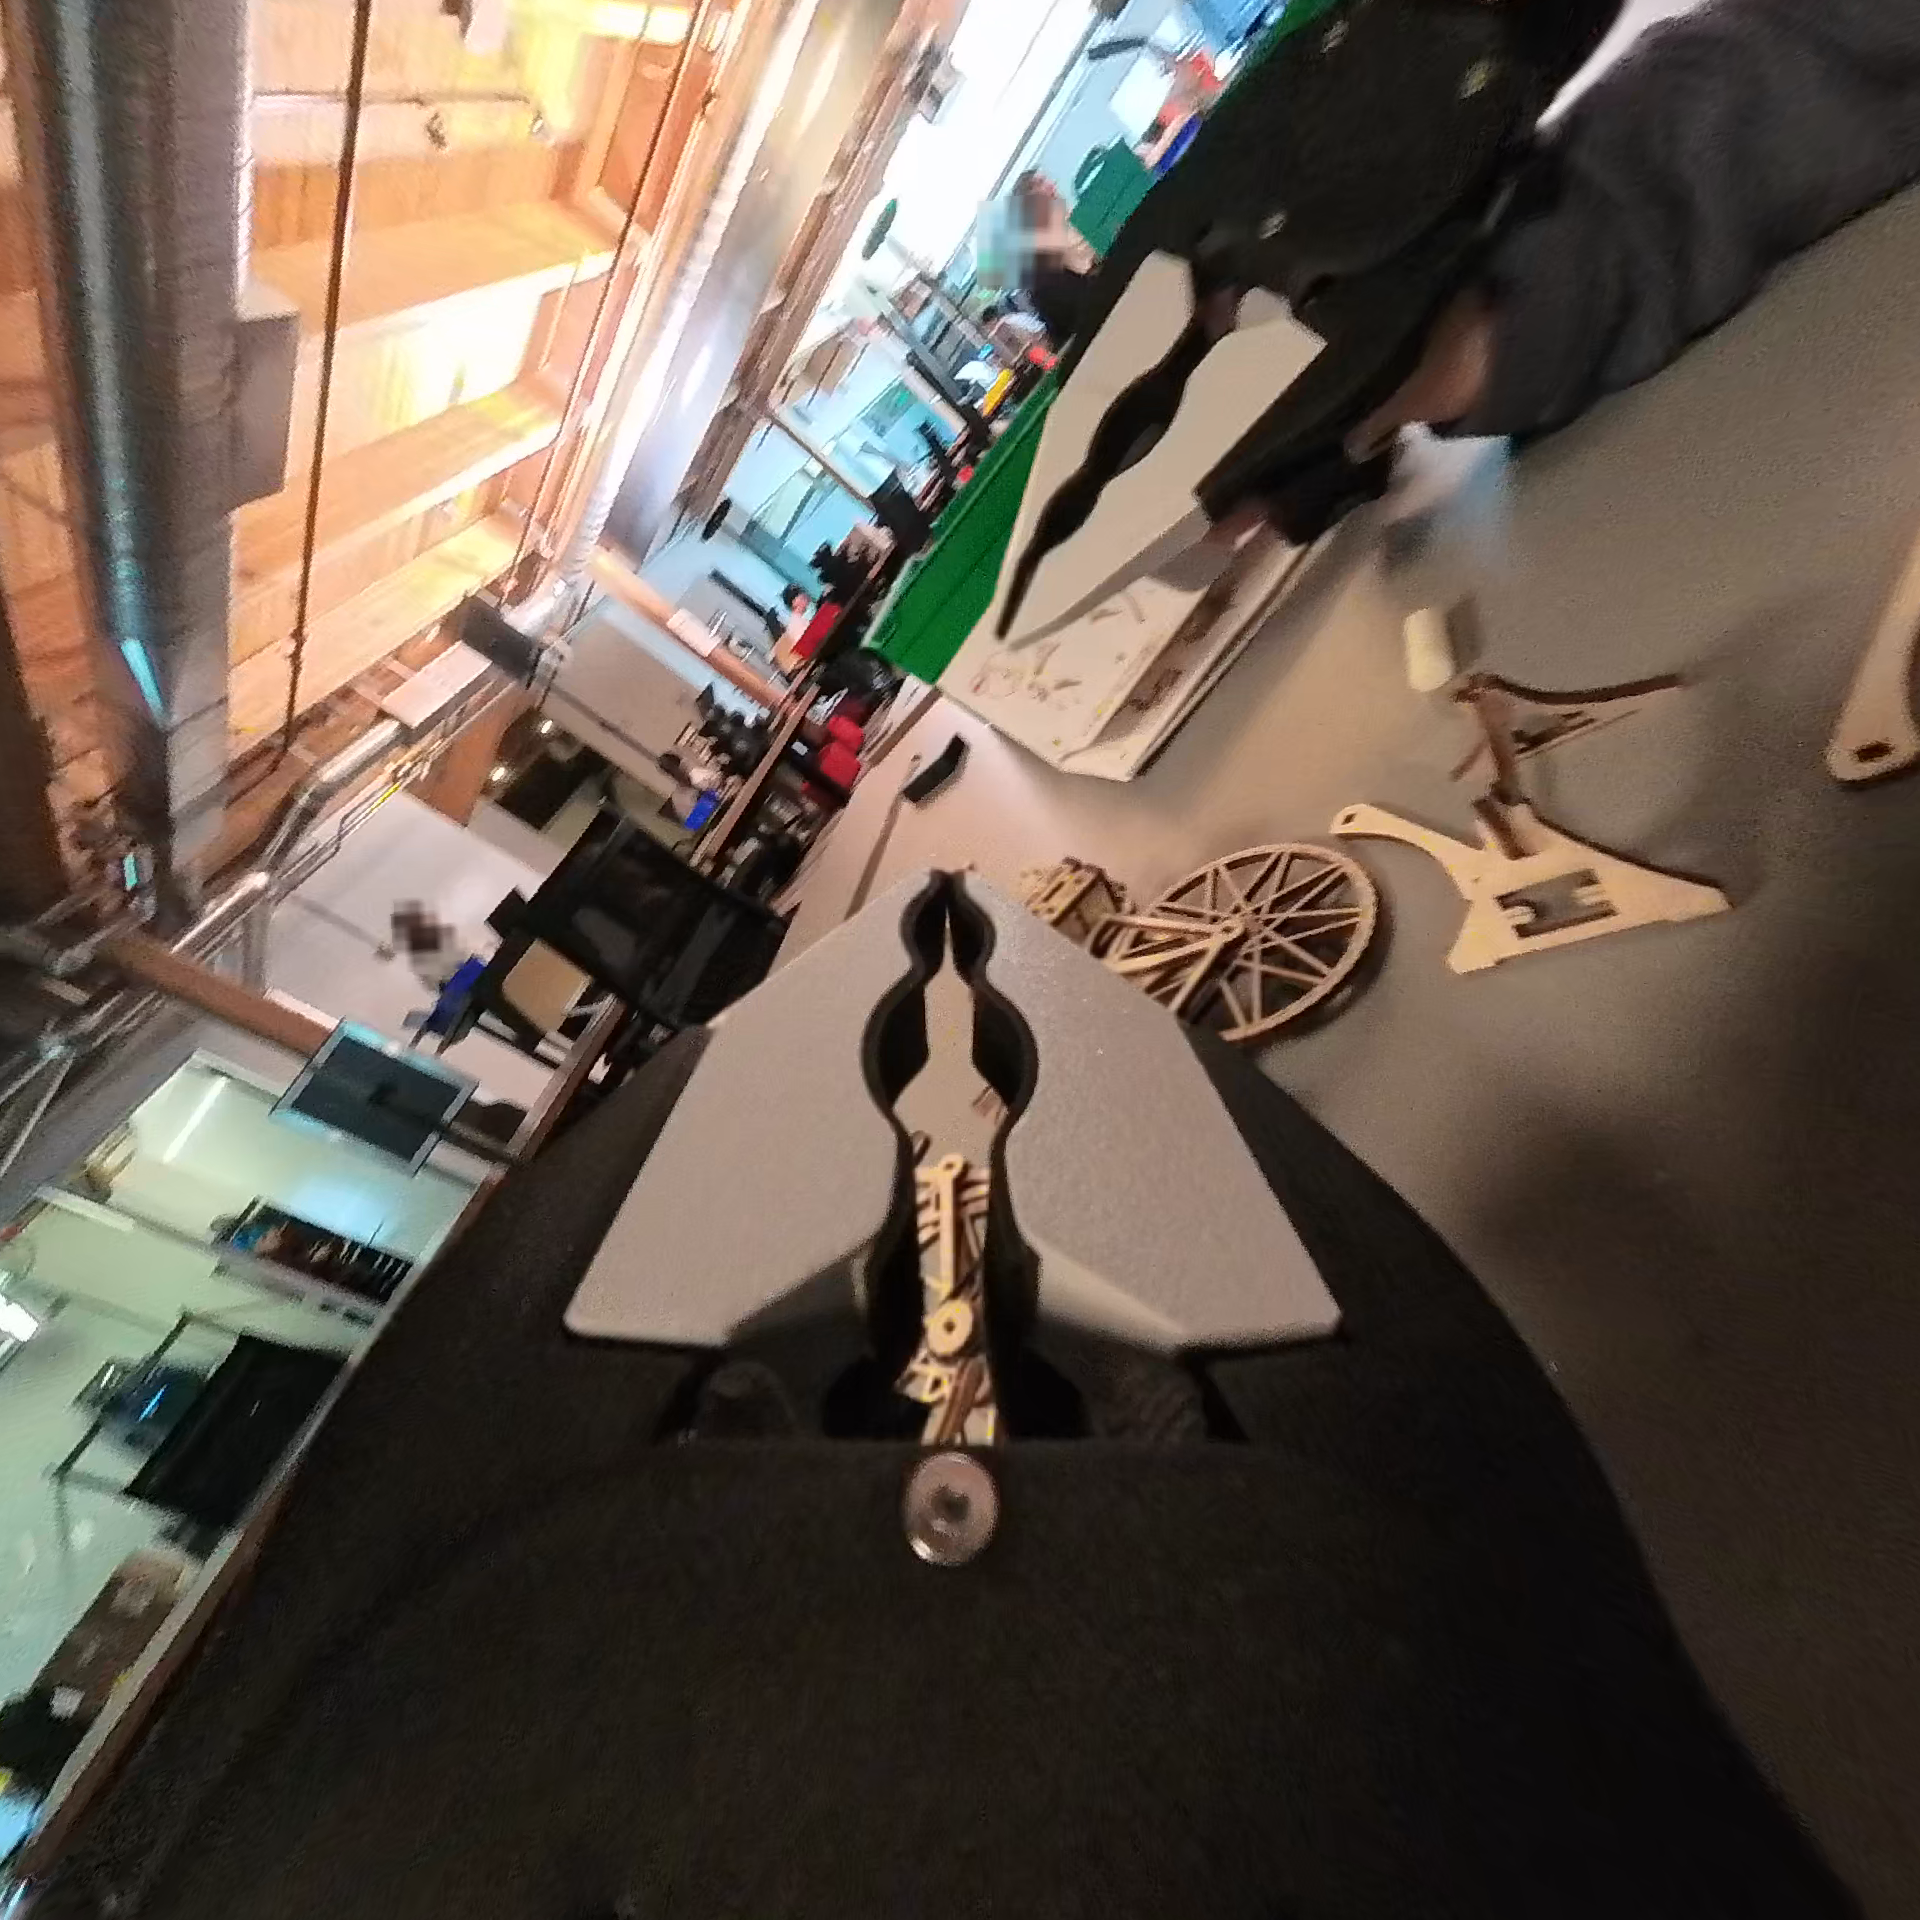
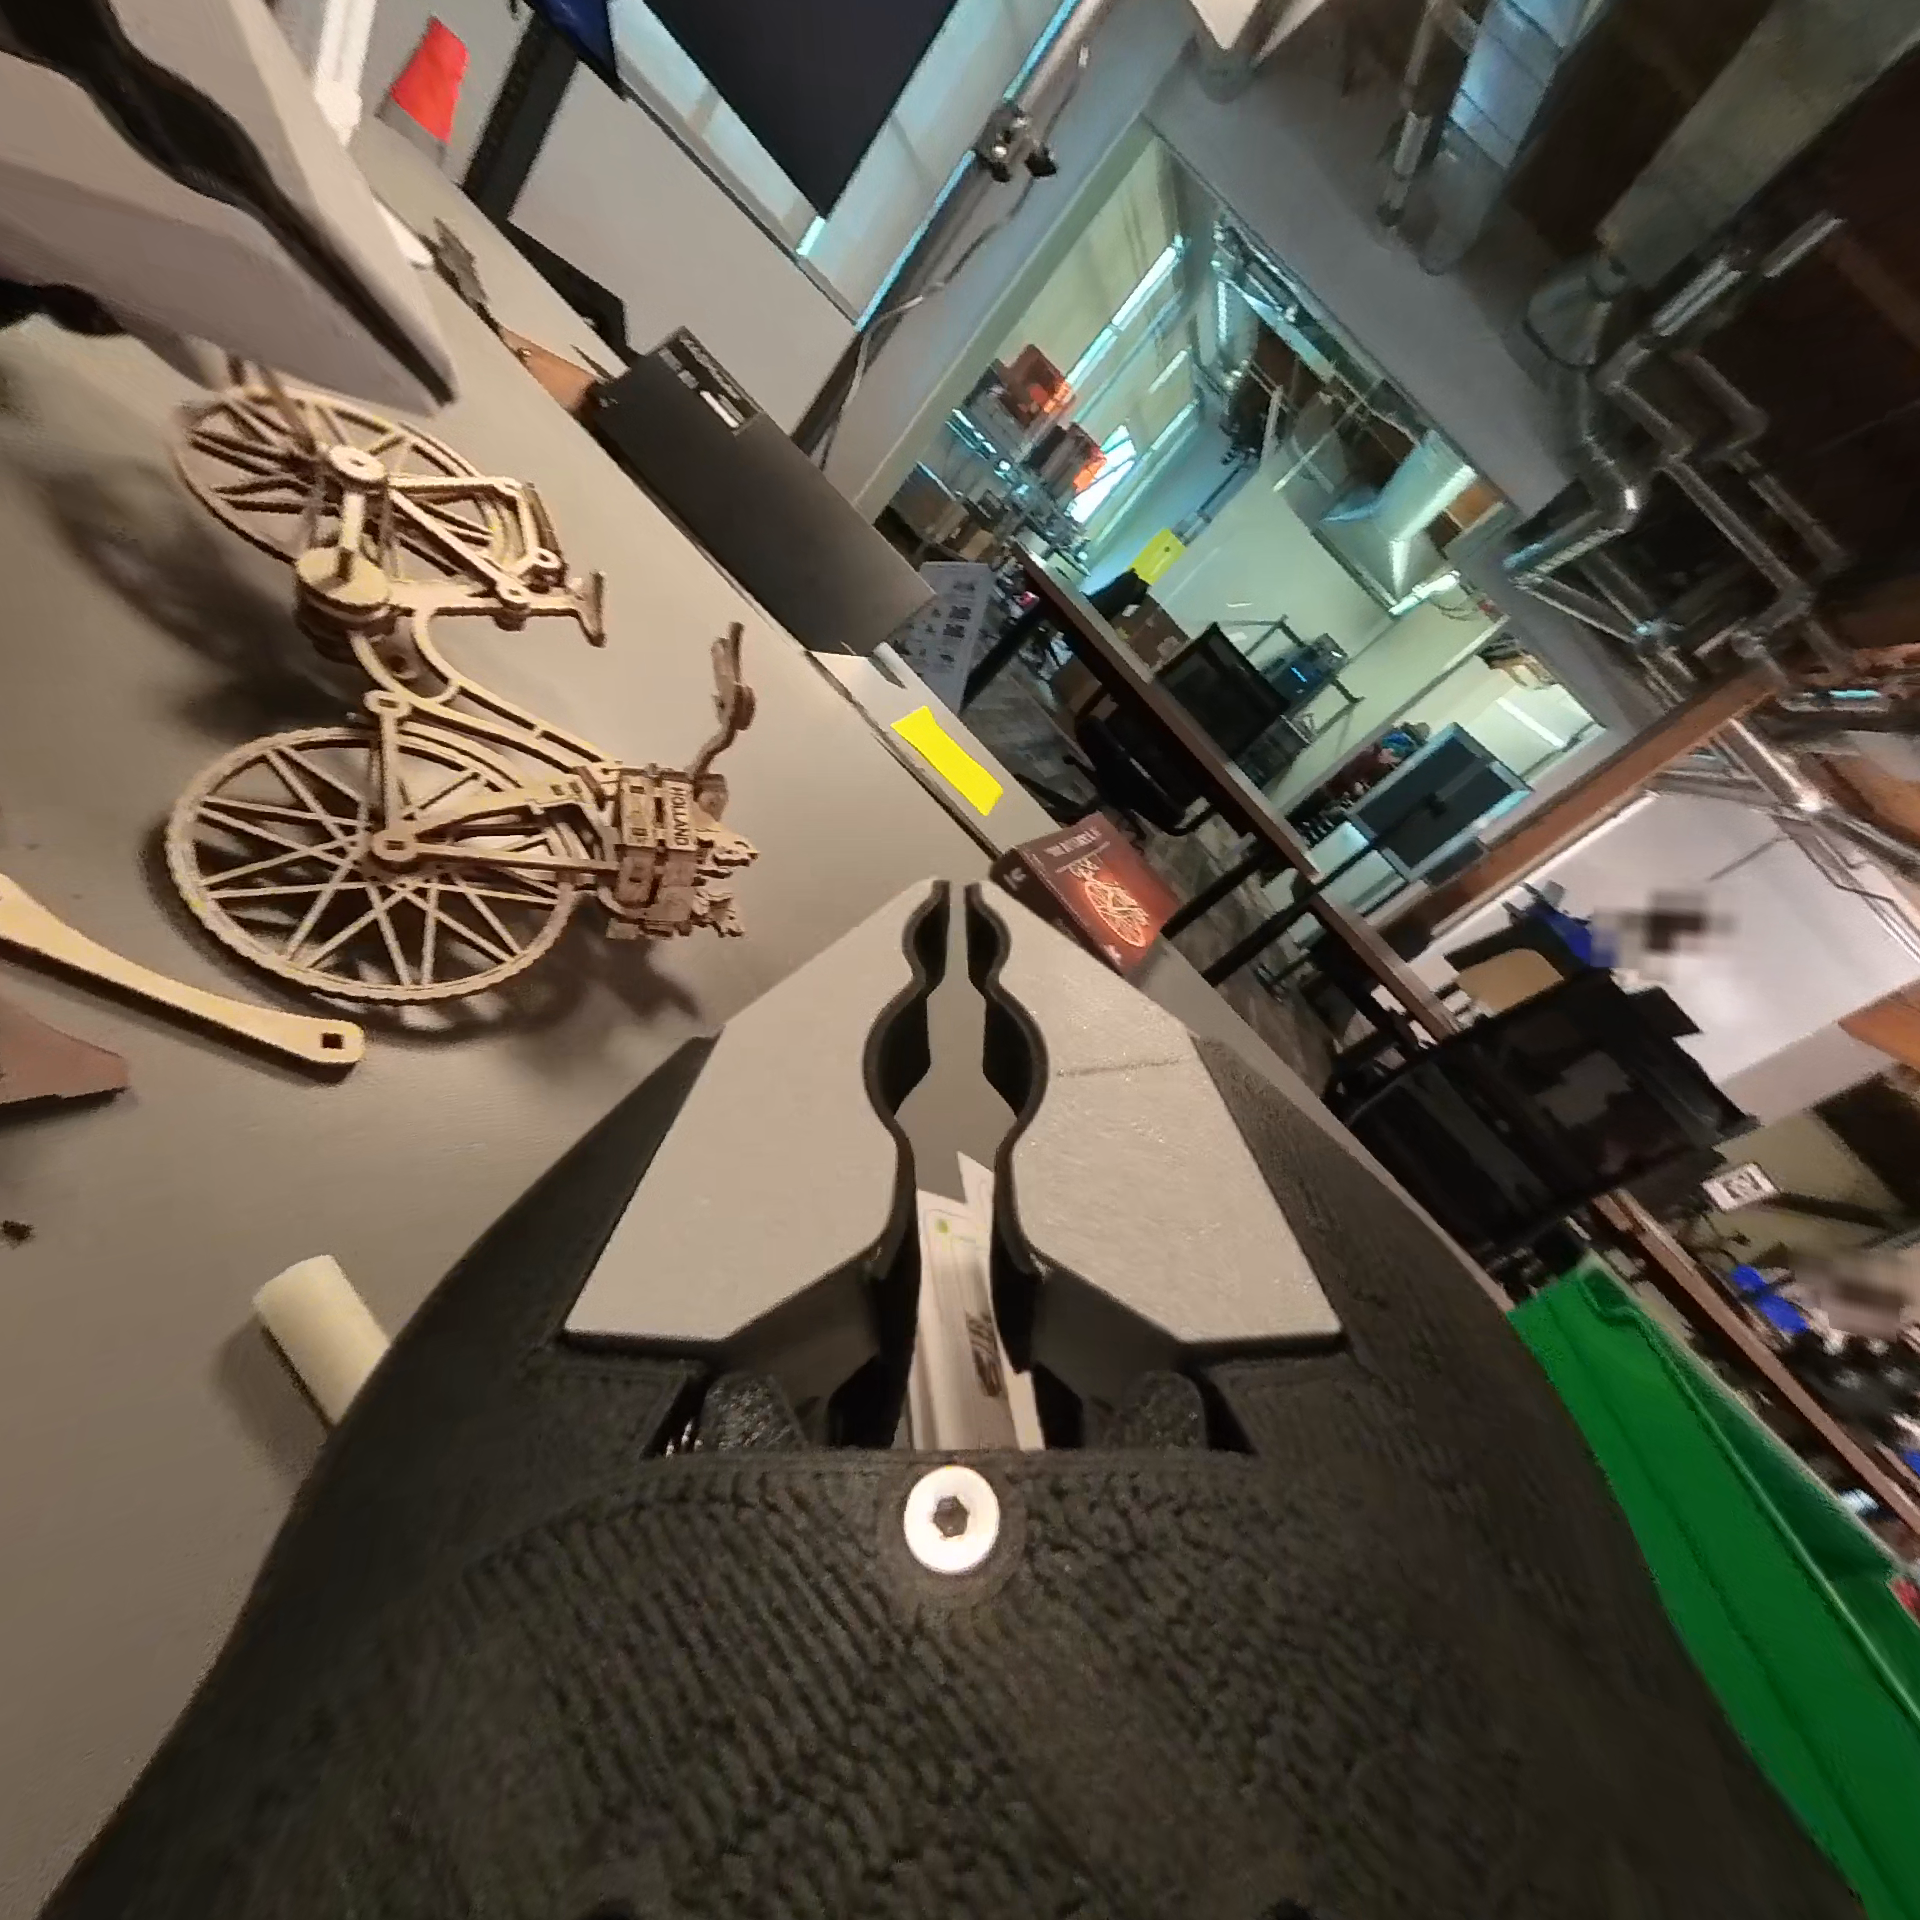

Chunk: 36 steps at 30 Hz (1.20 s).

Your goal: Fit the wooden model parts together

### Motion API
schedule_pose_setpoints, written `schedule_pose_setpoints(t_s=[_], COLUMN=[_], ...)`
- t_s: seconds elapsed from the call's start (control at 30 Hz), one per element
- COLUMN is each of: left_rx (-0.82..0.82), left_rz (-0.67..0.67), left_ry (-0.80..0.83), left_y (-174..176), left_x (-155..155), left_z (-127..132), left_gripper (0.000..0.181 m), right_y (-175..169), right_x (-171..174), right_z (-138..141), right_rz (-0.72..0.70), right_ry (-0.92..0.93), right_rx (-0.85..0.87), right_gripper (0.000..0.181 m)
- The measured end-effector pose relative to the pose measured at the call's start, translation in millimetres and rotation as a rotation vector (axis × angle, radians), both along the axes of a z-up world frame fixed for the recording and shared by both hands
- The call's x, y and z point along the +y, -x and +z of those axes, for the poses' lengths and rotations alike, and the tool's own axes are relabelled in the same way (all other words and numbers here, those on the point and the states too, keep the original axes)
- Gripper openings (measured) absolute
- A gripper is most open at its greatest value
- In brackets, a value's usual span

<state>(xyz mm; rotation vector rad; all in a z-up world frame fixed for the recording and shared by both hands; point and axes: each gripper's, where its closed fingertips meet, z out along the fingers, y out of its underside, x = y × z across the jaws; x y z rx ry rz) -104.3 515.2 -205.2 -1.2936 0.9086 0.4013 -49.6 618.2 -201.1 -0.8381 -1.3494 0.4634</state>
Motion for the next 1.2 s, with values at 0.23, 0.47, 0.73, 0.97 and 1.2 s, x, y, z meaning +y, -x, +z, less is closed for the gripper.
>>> schedule_pose_setpoints(t_s=[0.23, 0.47, 0.73, 0.97, 1.2], left_rx=[-0.169, -0.134, -0.247, -0.189, -0.193], left_rz=[0.075, -0.169, -0.251, -0.267, -0.288], left_ry=[0.025, 0.338, 0.64, 0.725, 0.784], left_y=[-3, -60, -72, -83, -88], left_x=[-23, -42, -28, -21, -19], left_z=[9, -28, -48, -62, -66], left_gripper=[0.002, 0.04, 0.047, 0.042, 0.038], right_y=[-28, -50, -60, -61, -60], right_x=[-34, -70, -63, -67, -82], right_z=[-31, -65, -86, -88, -88], right_rz=[0.19, 0.399, 0.398, 0.395, 0.436], right_ry=[0.121, 0.356, 0.495, 0.516, 0.561], right_rx=[-0.226, -0.514, -0.692, -0.704, -0.732], right_gripper=[0.008, 0.025, 0.022, 0.008, 0.008])
